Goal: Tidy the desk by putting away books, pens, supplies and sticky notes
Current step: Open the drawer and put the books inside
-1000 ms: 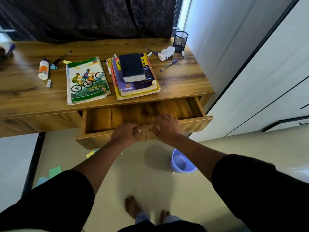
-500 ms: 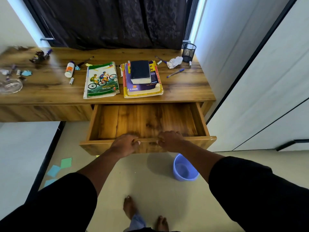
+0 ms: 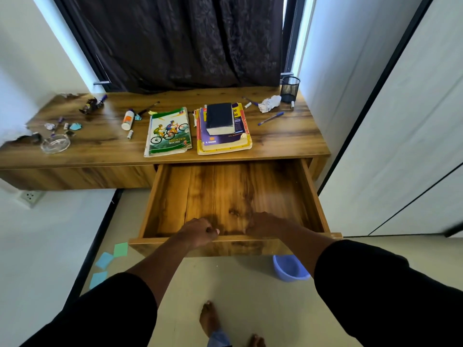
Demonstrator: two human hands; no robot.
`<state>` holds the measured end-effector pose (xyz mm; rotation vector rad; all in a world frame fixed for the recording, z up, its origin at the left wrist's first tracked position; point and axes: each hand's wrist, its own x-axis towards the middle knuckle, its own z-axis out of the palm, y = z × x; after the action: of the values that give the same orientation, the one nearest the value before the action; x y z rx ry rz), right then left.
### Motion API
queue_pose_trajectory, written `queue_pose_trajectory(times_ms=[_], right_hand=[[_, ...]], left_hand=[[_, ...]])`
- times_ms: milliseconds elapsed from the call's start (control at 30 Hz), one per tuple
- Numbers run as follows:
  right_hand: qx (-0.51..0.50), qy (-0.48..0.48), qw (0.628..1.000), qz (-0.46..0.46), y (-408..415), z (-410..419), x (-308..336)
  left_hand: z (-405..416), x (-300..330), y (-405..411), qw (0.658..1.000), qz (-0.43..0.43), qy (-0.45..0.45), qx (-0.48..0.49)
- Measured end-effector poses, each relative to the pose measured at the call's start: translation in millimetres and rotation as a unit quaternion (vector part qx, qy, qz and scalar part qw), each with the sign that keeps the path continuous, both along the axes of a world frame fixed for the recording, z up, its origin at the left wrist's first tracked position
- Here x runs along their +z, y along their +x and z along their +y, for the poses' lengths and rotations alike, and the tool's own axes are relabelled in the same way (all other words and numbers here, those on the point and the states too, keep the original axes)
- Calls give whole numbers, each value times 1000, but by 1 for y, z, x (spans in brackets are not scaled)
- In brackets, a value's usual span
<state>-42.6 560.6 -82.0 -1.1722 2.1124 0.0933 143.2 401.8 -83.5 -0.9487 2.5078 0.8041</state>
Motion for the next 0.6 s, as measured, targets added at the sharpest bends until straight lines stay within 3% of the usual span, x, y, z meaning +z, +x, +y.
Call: queue_pose_trajectory(times_ms=[367, 600], right_hand=[[-62, 45, 992, -100, 1, -3, 5], [-87, 94, 978, -165, 4, -6, -1]], left_hand=[[2, 2, -4, 998, -61, -6, 2], [6, 11, -7, 995, -88, 55, -3]])
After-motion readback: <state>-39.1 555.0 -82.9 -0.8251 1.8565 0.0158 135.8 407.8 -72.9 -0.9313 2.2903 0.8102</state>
